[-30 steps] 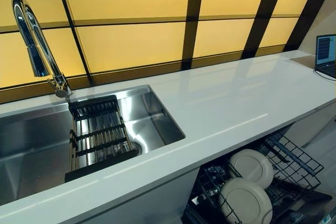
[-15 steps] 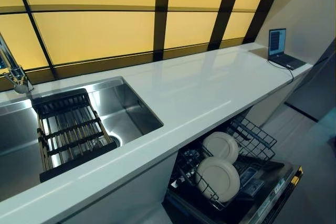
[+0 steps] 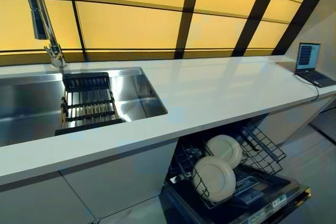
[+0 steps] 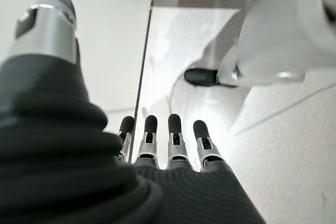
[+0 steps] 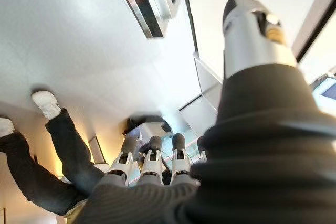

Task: Take plates into dishwasher

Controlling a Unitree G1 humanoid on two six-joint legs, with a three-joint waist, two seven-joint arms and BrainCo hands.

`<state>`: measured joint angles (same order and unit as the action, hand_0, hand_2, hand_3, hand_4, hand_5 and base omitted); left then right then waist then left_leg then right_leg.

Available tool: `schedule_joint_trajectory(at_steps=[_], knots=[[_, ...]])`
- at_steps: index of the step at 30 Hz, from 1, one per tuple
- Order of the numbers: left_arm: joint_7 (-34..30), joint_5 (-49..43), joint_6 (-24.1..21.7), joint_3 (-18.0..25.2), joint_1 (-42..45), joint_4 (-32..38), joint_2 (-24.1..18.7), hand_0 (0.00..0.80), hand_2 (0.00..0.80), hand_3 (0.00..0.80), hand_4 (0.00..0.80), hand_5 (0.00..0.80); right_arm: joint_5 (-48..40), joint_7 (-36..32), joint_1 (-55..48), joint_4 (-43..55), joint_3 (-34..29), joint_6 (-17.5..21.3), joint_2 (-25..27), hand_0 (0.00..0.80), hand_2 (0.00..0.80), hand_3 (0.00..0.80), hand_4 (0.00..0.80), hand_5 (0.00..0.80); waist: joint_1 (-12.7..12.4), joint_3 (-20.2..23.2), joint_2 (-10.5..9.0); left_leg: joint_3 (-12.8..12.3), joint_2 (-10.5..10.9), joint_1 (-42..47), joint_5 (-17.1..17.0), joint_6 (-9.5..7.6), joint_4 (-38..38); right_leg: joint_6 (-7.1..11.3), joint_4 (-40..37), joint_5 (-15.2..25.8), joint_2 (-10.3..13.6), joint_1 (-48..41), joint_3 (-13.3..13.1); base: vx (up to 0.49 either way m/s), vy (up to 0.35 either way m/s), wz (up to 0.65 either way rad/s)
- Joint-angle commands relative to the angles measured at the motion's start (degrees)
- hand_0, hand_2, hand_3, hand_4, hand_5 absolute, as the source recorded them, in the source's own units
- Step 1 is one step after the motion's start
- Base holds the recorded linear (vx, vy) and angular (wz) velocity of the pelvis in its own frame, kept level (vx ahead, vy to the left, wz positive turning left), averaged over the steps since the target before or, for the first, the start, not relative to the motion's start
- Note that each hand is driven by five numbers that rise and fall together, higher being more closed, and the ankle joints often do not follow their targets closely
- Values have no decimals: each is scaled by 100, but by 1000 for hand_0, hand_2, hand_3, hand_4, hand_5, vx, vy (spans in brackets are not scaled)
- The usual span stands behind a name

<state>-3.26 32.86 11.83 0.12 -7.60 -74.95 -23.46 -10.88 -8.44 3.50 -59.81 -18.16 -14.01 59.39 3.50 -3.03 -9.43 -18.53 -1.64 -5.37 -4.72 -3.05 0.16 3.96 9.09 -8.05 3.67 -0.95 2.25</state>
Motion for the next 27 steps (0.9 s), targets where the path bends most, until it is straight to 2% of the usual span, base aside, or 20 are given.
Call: schedule_joint_trajectory(at_steps=[1, 2, 3, 5, 6, 7, 8, 9, 10, 14, 15, 17, 18, 19, 20, 22, 23, 24, 26, 27], knots=[[87, 161, -203, -47, -69, -8, 28, 0, 0, 0, 0, 0, 65, -86, 598, -111, 449, 215, 346, 0, 0, 0, 0, 0, -322, 4, 323, 509, -20, -189, -339, 452, -441, 95, 307, 441, -582, -491, -115, -196, -101, -1], [55, 70, -239, -37, -1, 4, 17, 0, 0, 0, 0, 0, 165, -103, 854, -184, 624, 117, 401, 0, 0, 0, 0, 0, -471, -37, 355, 472, -53, -627, -531, 621, -481, -88, 87, 94, -732, -786, -196, -193, -67, 3], [-11, 39, -307, -30, 70, 8, 24, 0, 0, 0, 0, 0, 276, -100, 1000, -223, 717, 67, 412, 0, 0, 0, 0, 0, -565, -72, 345, 401, -69, -950, -638, 686, -490, -162, -53, -21, -777, -925, -264, -262, -42, -2], [-80, 113, -321, -37, 129, 118, 60, 0, 0, 0, 0, 0, 419, -97, 1190, -266, 895, 61, 374, 0, 0, 0, 0, 0, -750, -201, 310, 509, -27, -1355, -656, 717, -407, -230, -317, 40, -783, -1094, -348, -308, -6, -10], [-81, 201, -277, 3, 133, 220, 67, 0, 0, 0, 0, 0, 444, -102, 1336, -233, 1064, 30, 317, 0, 0, 0, 0, 0, -788, -287, 309, 807, 2, -1218, -667, 722, -299, -247, -465, 117, -738, -1078, -334, -383, 13, 5], [-77, 270, -244, 30, 115, 278, 41, 0, 0, 0, 0, 0, 476, -105, 1487, -133, 1216, -105, 315, 0, 0, 0, 0, 0, -772, -310, 305, 952, -56, -1068, -656, 722, -151, -238, -589, 220, -674, -1007, -269, -533, 24, 5], [-43, 333, -187, 42, 34, 344, 23, 0, 0, 0, 0, 0, 474, -125, 1634, -74, 1309, -211, 358, 0, 0, 0, 0, 0, -681, -317, 294, 892, -206, -927, -561, 728, 257, -213, -700, 373, -574, -890, -101, -618, 39, 12], [36, 352, -128, 33, -107, 378, 55, 0, 0, 0, 0, 0, 496, -81, 1678, -114, 1309, -179, 385, 0, 0, 0, 0, 0, -510, -307, 197, 790, -462, -601, -183, 667, 752, -175, -769, 516, -329, -754, 211, -681, 89, 19], [152, 457, -170, -26, -198, 370, 119, 0, 0, 0, 0, 0, 455, -46, 1702, -201, 1315, -96, 396, 0, 0, 0, 0, 0, -360, -260, 132, 954, -611, -257, 86, 647, 913, -138, -790, 652, -195, -593, 267, -531, 113, 33], [192, 488, -349, -6, -239, 286, 249, 0, 0, 0, 0, 0, 409, -159, 1686, -185, 1266, -18, 537, 0, 0, 0, 0, 0, -13, -83, 99, 1237, -997, 727, 78, 753, 944, -86, -836, 911, -38, -232, 329, -350, 195, 71], [116, 381, -390, 48, -228, 220, 320, 0, 0, 0, 0, 0, 411, -288, 1699, -138, 1224, -76, 658, 0, 0, 0, 0, 0, 81, -14, 176, 1449, -1107, 1124, 75, 837, 904, -75, -795, 940, -35, -133, 379, -326, 242, 29], [62, 311, -407, 78, -210, 178, 345, 0, 0, 0, 0, 0, 421, -320, 1730, -74, 1203, -156, 721, 0, 0, 0, 0, 0, 113, 40, 238, 1644, -1013, 1266, 106, 852, 766, -58, -746, 978, -26, -27, 373, -300, 251, 26], [-16, 222, -383, 58, -190, 172, 362, 0, 0, 0, 0, 0, 497, -329, 1786, -94, 1167, -199, 802, 0, 0, 0, 0, 0, 207, 71, 382, 1414, -1029, 1597, 362, 915, 247, -2, -544, 977, 57, 149, 569, -348, 289, 27], [-18, 188, -347, -27, -259, 168, 379, 0, 0, 0, 0, 0, 459, -228, 1768, -156, 1105, -159, 794, 0, 0, 0, 0, 0, 277, 42, 434, 1150, -1105, 1705, 478, 951, 8, 43, -407, 977, 160, 260, 661, -404, 322, 39], [-9, 180, -290, -97, -324, 153, 392, 0, 0, 0, 0, 0, 412, -125, 1736, -193, 1057, -121, 738, 0, 0, 0, 0, 0, 323, 12, 449, 1061, -1097, 1758, 587, 959, -87, 105, -343, 1021, 247, 355, 663, -318, 184, 37], [36, 271, -350, -153, -352, 17, 391, 0, 0, 0, 0, 0, 311, 25, 1650, -165, 1073, -60, 543, 0, 0, 0, 0, 0, 386, -51, 451, 1176, -938, 1857, 750, 998, -225, 378, -386, 1343, 412, 614, 503, -275, 120, 44], [41, 282, -366, -152, -343, -3, 383, 0, 0, 0, 0, 0, 308, 6, 1656, -161, 1096, -66, 531, 0, 0, 0, 0, 0, 388, -55, 450, 1195, -894, 1869, 771, 989, -255, 419, -418, 1402, 432, 645, 478, -269, 114, 39], [52, 263, -359, -98, -313, -64, 339, 0, 0, 0, 0, 0, 284, -74, 1727, -225, 1170, -50, 524, 0, 0, 0, 0, 0, 358, -72, 425, 1251, -726, 1886, 819, 918, -344, 518, -593, 1617, 476, 693, 444, -248, 113, 18], [76, 315, -402, -74, -266, -138, 300, 0, 0, 0, 0, 0, 245, -61, 1840, -275, 1281, -4, 533, 0, 0, 0, 0, 0, 346, -76, 428, 1299, -612, 1910, 850, 872, -416, 562, -699, 1726, 457, 762, 393, -216, 108, 3], [117, 261, -445, -7, -221, -220, 236, 0, 0, 0, 0, 0, 198, -71, 1932, -298, 1350, 36, 514, 0, 0, 0, 0, 0, 339, -73, 420, 1399, -442, 1886, 932, 771, -444, 587, -811, 1811, 431, 812, 304, -186, 108, 3]])
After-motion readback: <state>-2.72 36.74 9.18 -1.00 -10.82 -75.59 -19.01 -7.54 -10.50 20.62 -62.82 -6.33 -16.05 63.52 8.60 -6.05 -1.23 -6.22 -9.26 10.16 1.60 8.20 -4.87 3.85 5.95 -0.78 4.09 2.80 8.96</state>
